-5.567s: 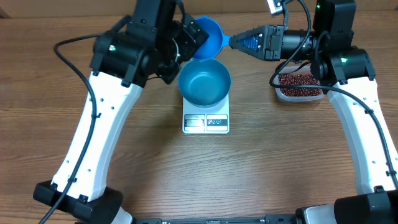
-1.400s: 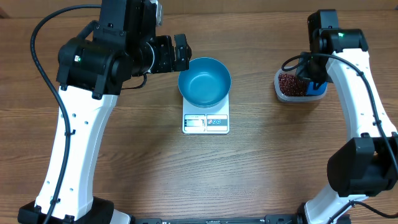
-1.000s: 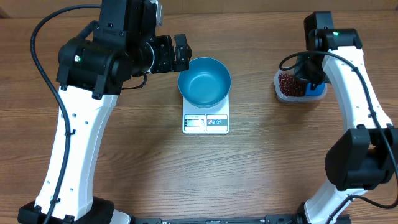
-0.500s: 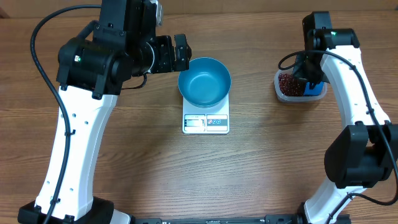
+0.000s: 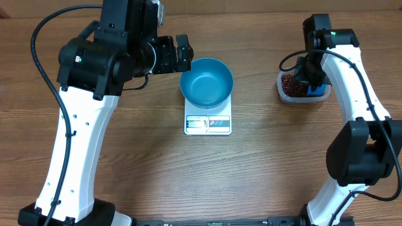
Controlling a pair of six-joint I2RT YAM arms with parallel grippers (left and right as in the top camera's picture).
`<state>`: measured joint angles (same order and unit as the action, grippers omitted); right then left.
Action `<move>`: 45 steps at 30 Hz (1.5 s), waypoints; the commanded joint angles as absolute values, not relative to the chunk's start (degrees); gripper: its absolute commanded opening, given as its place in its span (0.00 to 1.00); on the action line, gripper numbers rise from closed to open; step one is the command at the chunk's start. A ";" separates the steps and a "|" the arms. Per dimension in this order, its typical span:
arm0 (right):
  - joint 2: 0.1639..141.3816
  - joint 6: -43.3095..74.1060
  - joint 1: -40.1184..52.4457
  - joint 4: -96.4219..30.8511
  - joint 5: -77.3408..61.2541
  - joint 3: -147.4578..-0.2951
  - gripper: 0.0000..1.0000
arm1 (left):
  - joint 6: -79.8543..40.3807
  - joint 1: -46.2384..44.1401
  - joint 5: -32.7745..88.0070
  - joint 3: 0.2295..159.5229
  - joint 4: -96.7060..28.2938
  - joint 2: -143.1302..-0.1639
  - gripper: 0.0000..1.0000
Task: Scoop item into bowl and weigh 150g on scale
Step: 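Lower the blue scoop into the bean container with the right gripper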
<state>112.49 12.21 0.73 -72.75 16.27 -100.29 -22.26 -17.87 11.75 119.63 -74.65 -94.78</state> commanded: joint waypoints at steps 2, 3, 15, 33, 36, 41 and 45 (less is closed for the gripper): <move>113.49 11.42 0.62 -72.62 14.46 -102.02 0.04 | -21.19 -17.65 11.44 120.60 -74.76 -95.24 1.00; 113.56 11.42 0.62 -72.64 14.06 -102.02 0.04 | -21.19 -17.65 11.44 120.60 -74.76 -95.24 1.00; 114.91 10.52 0.64 -72.79 11.03 -102.02 0.04 | -21.19 -17.65 11.44 120.60 -74.78 -95.24 0.99; 114.91 9.08 0.67 -73.14 5.78 -102.02 0.04 | -21.19 -17.65 11.44 120.60 -74.78 -95.24 1.00; 114.91 8.84 0.69 -73.38 5.19 -102.02 0.04 | -21.19 -17.65 11.46 120.60 -74.89 -95.24 0.99; 114.91 8.45 0.67 -73.38 3.66 -102.02 0.04 | -21.19 -17.65 11.46 120.60 -74.98 -95.24 0.99; 114.91 8.43 0.67 -73.38 2.37 -102.02 0.04 | -21.19 -17.65 11.46 120.60 -74.98 -95.24 1.00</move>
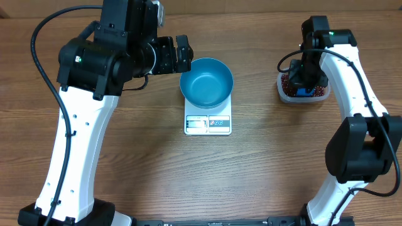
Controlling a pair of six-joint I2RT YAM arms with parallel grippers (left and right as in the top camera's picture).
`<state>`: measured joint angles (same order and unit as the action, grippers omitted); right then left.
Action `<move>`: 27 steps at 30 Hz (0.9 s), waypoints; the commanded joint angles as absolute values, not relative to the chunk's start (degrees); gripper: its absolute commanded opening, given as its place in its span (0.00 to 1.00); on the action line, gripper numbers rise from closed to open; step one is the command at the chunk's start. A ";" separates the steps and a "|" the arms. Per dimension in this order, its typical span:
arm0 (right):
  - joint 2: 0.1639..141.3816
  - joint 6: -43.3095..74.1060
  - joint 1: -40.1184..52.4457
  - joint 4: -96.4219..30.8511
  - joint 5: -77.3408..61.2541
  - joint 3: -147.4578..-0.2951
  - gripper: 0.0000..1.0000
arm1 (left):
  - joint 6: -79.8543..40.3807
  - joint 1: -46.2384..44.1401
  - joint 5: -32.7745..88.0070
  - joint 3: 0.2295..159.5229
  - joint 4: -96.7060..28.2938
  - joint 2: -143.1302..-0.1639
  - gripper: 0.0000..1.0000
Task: Scoop item into bowl and weigh 150g on scale
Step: 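Lower the blue scoop into the bean container with the right gripper, then drag the scoop through the red beans to fill it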
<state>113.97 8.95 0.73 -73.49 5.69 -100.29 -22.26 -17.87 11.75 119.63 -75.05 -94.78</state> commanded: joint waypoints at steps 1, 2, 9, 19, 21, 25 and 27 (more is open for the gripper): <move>114.91 8.43 0.67 -73.38 1.72 -102.02 0.04 | -21.19 -17.65 11.49 120.60 -75.00 -95.24 0.99; 114.91 8.40 0.67 -73.34 1.23 -102.02 0.04 | -21.19 -17.65 11.51 120.60 -75.00 -95.24 1.00; 114.91 8.45 0.67 -73.19 -2.35 -102.02 0.04 | -21.19 -17.65 11.64 120.60 -75.02 -95.24 1.00; 114.91 8.69 -1.61 -73.36 -9.26 -102.02 0.04 | -21.21 -17.65 11.92 120.60 -75.05 -95.24 0.99; 114.91 8.67 -2.83 -73.67 -10.76 -102.02 0.04 | -21.21 -17.65 12.05 120.60 -75.05 -95.24 1.00; 114.91 7.62 -5.02 -74.22 -13.85 -102.02 0.04 | -21.21 -17.65 12.08 120.60 -75.05 -95.24 1.00; 114.91 6.72 -5.80 -74.32 -15.90 -101.97 0.04 | -21.21 -17.65 12.08 120.60 -75.00 -95.24 0.99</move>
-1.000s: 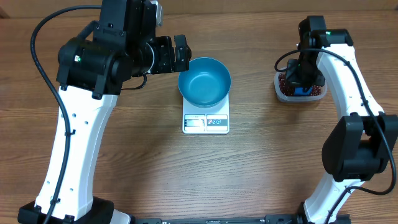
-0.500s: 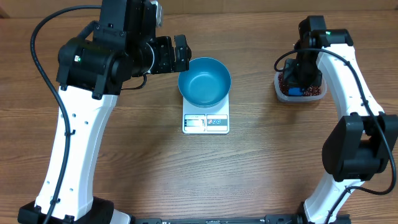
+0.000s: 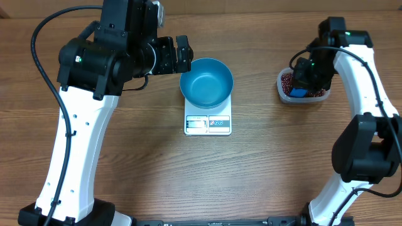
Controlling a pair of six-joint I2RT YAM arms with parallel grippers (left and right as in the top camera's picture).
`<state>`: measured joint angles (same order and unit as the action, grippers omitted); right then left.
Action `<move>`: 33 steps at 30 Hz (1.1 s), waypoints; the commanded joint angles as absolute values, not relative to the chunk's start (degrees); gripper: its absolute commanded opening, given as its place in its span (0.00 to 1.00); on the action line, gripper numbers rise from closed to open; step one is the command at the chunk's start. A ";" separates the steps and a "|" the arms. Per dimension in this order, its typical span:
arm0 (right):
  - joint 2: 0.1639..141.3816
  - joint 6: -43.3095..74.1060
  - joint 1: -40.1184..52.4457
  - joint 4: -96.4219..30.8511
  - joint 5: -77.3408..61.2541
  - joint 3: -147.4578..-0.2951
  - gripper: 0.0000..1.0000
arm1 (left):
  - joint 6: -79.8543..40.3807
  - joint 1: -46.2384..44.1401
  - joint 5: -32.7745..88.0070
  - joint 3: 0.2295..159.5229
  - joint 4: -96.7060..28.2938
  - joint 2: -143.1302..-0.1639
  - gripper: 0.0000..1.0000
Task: Scoop item into bowl and weigh 150g on scale
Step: 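Drag the scoop through the red beans to fill it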
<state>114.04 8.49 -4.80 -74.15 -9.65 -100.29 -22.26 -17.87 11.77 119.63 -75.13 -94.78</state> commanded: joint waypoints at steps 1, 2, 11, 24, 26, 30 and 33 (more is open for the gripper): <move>114.91 6.72 -6.17 -74.39 -16.21 -101.97 0.04 | -21.23 -17.65 12.10 120.60 -75.00 -95.24 1.00; 114.91 6.72 -6.50 -74.46 -16.21 -101.97 0.04 | -21.23 -17.65 12.08 120.60 -75.02 -95.24 0.99; 114.91 6.68 -9.43 -74.56 -17.10 -98.13 0.04 | -21.23 -17.65 12.10 120.60 -75.42 -95.24 1.00; 114.93 5.89 -10.26 -73.84 -19.64 -93.95 0.04 | -21.19 -17.65 12.80 120.60 -75.46 -95.24 1.00; 114.93 5.96 -10.37 -73.91 -19.84 -93.95 0.04 | -21.17 -17.65 13.15 120.60 -75.50 -95.24 1.00; 114.93 6.50 -11.11 -74.19 -19.86 -93.95 0.04 | -21.19 -17.65 13.17 120.60 -75.59 -95.24 1.00; 114.93 7.01 -12.12 -74.17 -20.97 -93.95 0.04 | -21.19 -17.65 13.17 120.60 -75.66 -95.24 1.00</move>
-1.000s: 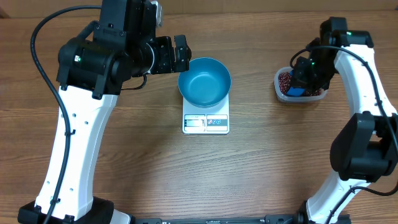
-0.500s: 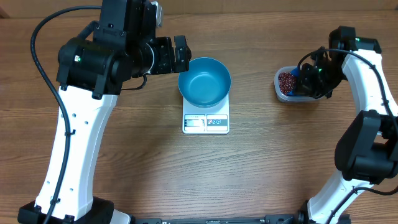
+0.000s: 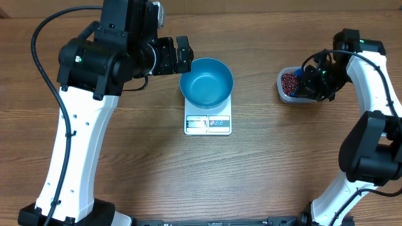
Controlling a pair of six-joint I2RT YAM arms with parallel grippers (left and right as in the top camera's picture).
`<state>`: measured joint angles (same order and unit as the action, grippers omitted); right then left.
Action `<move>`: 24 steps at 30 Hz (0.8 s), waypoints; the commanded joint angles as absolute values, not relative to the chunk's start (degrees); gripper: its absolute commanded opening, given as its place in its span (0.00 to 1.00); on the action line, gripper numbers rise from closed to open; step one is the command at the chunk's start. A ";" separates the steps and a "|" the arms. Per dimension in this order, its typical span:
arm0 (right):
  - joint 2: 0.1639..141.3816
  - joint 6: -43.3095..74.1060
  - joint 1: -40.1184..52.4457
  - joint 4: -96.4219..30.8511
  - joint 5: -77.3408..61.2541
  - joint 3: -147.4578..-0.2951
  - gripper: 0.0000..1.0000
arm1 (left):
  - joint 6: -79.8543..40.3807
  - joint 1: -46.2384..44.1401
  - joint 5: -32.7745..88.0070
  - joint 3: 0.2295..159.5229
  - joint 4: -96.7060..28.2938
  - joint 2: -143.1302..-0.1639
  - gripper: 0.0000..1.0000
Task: Scoop item into bowl and weigh 150g on scale
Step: 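Drag the scoop through the red beans to fill it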
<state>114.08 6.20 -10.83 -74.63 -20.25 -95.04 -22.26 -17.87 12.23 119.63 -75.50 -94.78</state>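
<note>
A blue bowl (image 3: 206, 81) stands empty on the small white scale (image 3: 208, 123) at mid-table. My left gripper (image 3: 183, 54) hovers at the bowl's upper left rim; its jaws are too dark to read. At the right, a clear tub (image 3: 286, 95) holds red beans. My right gripper (image 3: 312, 82) reaches over the tub from the right, shut on a blue scoop (image 3: 299, 74). A round heap of red beans (image 3: 289, 81) sits at the scoop's left end, over the tub's left side.
The left arm's black upper body (image 3: 100, 56) looms over the table's left half. A black cable (image 3: 38, 56) loops out to its left. The right arm's white link (image 3: 377, 94) runs down the right edge. Bare wood lies in front of the scale.
The right wrist has shifted right and turned, so the gripper now points left across the tub. A round heap of red beans shows on the scoop. The left arm, bowl and scale are unchanged.
The right gripper was first over the tub's right side with the blue scoop down among the beans. Then it stood over the tub's middle, then a little further right. Now it holds the scoop loaded with beans. The left arm stayed at the bowl throughout.
</note>
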 commanded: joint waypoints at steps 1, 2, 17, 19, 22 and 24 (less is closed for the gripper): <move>114.93 7.01 -12.51 -74.04 -21.82 -93.95 0.04 | -21.19 -17.65 13.17 120.60 -75.68 -95.24 0.99; 114.93 6.98 -12.91 -74.00 -22.74 -93.95 0.04 | -21.19 -17.65 13.17 120.60 -75.75 -95.24 0.99; 114.93 5.52 -15.18 -75.55 -27.16 -93.95 0.04 | -21.19 -17.65 13.17 120.60 -76.23 -95.24 0.99; 114.96 5.72 -15.18 -75.72 -27.16 -93.95 0.04 | -21.17 -17.65 13.15 120.60 -76.47 -95.24 1.00; 114.96 5.74 -15.20 -75.85 -28.23 -93.95 0.04 | -21.17 -17.65 13.17 120.60 -76.53 -95.24 1.00; 114.96 5.91 -15.20 -75.75 -29.65 -93.95 0.04 | -21.19 -17.65 13.19 120.60 -76.51 -95.24 1.00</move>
